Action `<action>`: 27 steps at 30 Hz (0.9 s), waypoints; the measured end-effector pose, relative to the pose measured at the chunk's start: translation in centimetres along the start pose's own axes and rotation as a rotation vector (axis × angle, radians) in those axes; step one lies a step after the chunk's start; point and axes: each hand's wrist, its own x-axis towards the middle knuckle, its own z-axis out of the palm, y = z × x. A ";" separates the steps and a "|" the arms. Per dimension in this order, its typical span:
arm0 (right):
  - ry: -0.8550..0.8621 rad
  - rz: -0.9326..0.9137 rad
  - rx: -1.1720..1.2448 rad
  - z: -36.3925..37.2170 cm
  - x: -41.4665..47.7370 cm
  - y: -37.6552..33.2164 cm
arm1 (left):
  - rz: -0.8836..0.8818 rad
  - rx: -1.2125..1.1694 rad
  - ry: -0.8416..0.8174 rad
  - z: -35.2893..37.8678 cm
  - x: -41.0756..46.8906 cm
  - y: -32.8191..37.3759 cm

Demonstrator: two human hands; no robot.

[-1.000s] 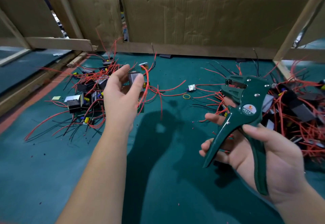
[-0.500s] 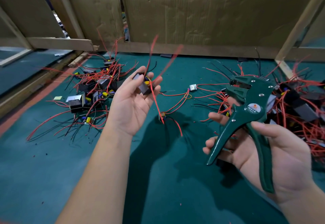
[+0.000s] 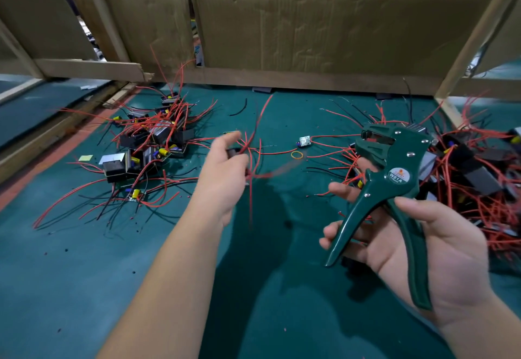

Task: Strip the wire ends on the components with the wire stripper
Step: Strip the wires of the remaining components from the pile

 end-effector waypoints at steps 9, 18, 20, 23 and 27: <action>-0.003 0.006 0.004 0.0 -0.1 0.1 | 0.350 -0.006 0.230 -0.1 -0.5 0.4; 0.004 0.004 0.010 -0.1 0.0 0.1 | -0.216 -0.059 -0.083 -1.1 0.4 0.3; -0.004 0.012 0.010 -0.1 0.0 0.0 | -0.074 0.171 0.087 -1.7 1.2 -0.5; -0.003 0.018 0.019 0.0 -0.1 0.0 | 0.184 0.425 0.305 -2.0 1.1 -0.7; 0.010 0.022 0.030 -0.1 0.0 0.1 | 0.390 0.363 0.267 -1.4 0.1 0.0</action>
